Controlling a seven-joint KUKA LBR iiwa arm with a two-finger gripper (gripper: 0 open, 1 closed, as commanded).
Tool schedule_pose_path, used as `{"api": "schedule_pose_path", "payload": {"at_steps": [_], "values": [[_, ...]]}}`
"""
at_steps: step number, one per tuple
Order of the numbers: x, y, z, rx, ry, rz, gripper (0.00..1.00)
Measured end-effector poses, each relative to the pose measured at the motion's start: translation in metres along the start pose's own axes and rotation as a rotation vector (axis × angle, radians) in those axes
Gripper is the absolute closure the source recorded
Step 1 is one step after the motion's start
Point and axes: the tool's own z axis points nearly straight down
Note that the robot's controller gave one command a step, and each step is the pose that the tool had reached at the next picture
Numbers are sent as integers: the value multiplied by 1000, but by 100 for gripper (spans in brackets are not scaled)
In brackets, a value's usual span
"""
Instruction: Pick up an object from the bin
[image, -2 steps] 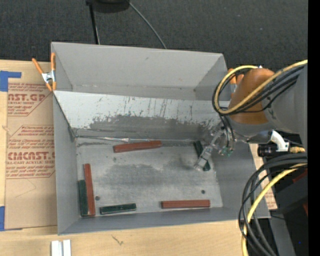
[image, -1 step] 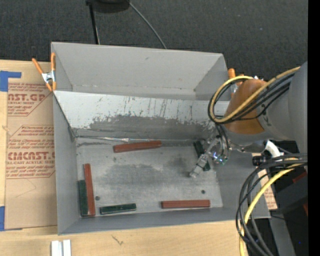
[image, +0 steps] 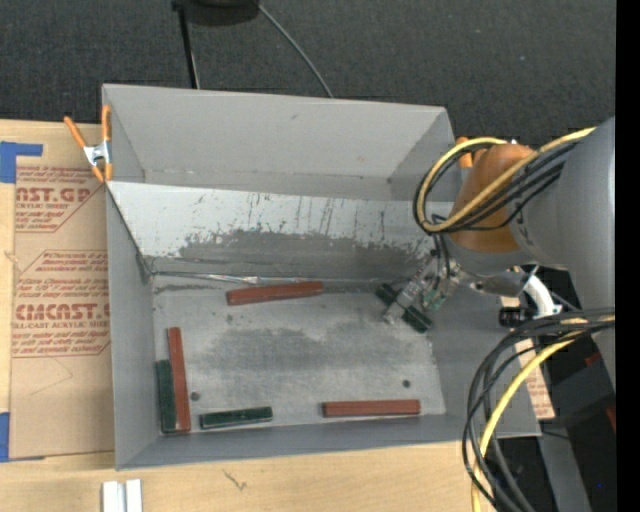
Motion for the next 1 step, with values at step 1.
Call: {"api": "schedule_pose_path", "payload": {"at_steps": [1], "values": [[0, 0, 0, 0, 0, 0, 100]]}}
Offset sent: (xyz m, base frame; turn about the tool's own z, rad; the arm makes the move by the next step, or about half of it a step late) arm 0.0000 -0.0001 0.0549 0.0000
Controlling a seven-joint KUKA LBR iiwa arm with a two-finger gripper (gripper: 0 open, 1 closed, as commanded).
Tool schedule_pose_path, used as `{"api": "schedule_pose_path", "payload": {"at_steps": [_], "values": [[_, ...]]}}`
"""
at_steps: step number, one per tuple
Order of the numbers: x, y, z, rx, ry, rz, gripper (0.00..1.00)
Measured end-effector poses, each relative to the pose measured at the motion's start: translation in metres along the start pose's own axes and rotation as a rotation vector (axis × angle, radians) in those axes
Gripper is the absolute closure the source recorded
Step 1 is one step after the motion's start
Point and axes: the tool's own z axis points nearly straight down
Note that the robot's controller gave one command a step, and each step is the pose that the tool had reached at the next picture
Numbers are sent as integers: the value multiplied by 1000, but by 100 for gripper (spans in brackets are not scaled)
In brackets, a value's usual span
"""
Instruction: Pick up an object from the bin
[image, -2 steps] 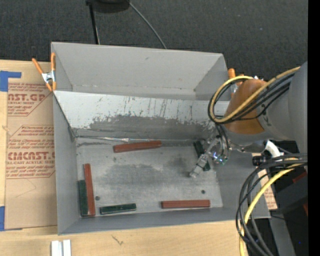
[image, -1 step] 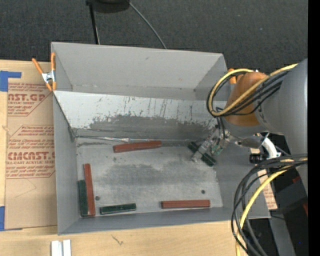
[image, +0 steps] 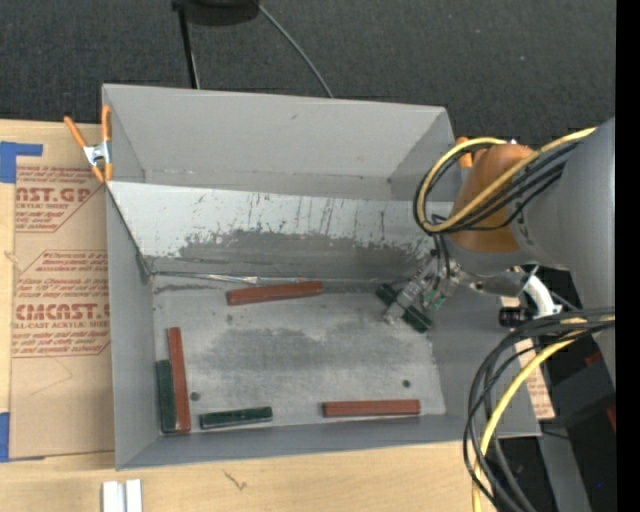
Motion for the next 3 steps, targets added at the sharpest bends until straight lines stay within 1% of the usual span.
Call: {"api": "schedule_pose_path", "payload": {"at_steps": [1, 2, 3], "values": [[-1, 1, -56, -2, -2, -1, 100], [1, 0, -23, 2, 4, -1, 100], [2, 0, -28, 4, 8, -1, 100]]}}
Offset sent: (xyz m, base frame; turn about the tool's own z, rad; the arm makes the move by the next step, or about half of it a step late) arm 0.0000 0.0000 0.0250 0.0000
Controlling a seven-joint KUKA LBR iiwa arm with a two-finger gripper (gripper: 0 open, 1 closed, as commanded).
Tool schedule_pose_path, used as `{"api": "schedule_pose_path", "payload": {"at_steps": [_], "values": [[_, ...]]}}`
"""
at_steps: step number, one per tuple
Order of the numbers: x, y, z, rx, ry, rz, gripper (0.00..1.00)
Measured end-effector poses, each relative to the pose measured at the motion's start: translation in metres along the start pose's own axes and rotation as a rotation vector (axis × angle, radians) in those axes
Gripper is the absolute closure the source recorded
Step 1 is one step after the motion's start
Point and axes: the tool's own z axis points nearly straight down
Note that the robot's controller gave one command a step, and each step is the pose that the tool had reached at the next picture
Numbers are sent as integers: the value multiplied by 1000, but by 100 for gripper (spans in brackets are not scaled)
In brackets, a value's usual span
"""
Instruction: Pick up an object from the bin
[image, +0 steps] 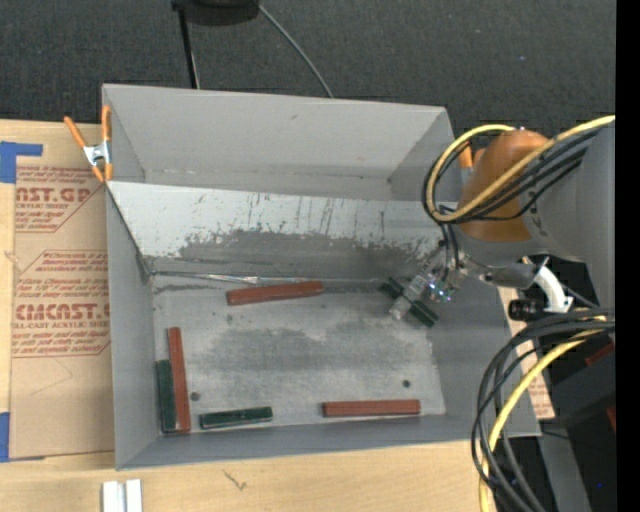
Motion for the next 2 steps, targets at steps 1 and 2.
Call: {"api": "schedule_pose_path", "payload": {"at_steps": [1, 2], "values": [[0, 0, -17, -1, -1, 0, 100], [-1, 1, -29, -6, -7, 0, 100]]}}
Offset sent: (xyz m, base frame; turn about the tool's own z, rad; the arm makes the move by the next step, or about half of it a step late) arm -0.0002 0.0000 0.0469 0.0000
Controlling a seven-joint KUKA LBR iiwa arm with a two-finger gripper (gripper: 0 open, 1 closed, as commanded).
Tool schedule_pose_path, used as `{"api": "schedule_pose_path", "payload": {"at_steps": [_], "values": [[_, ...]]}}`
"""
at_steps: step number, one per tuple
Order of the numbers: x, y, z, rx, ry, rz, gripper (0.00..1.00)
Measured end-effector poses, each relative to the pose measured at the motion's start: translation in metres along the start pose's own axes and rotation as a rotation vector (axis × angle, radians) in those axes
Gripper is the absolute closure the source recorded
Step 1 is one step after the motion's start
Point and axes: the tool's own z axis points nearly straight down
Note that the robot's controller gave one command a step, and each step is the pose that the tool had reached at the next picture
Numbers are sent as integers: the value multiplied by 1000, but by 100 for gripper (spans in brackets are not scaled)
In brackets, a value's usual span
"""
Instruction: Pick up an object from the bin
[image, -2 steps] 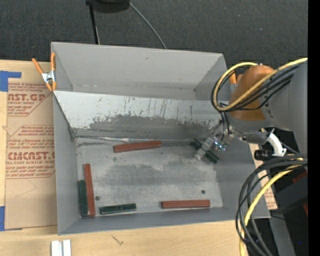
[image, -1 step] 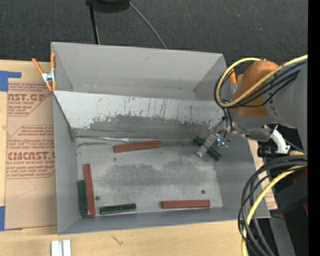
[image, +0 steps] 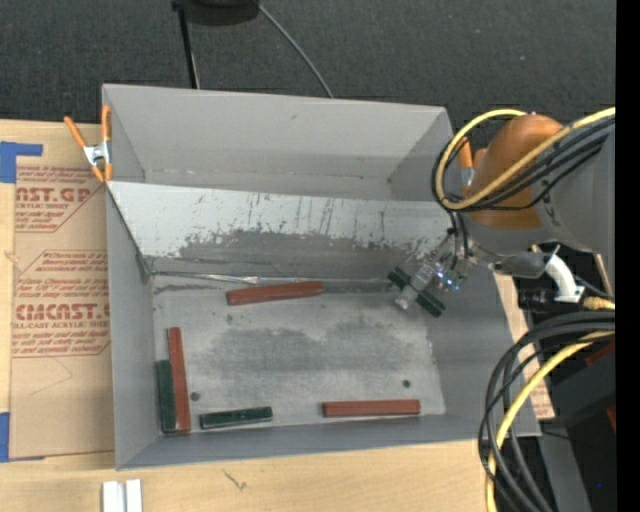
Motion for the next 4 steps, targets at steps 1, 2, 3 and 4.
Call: {"api": "schedule_pose_path", "payload": {"at_steps": [1, 2, 3, 4], "values": [[0, 0, -24, 0, 0, 0, 100], [1, 0, -29, 2, 3, 0, 100], [1, 0, -37, 2, 4, 0, 100], [0, 0, -48, 1, 2, 0, 100]]}}
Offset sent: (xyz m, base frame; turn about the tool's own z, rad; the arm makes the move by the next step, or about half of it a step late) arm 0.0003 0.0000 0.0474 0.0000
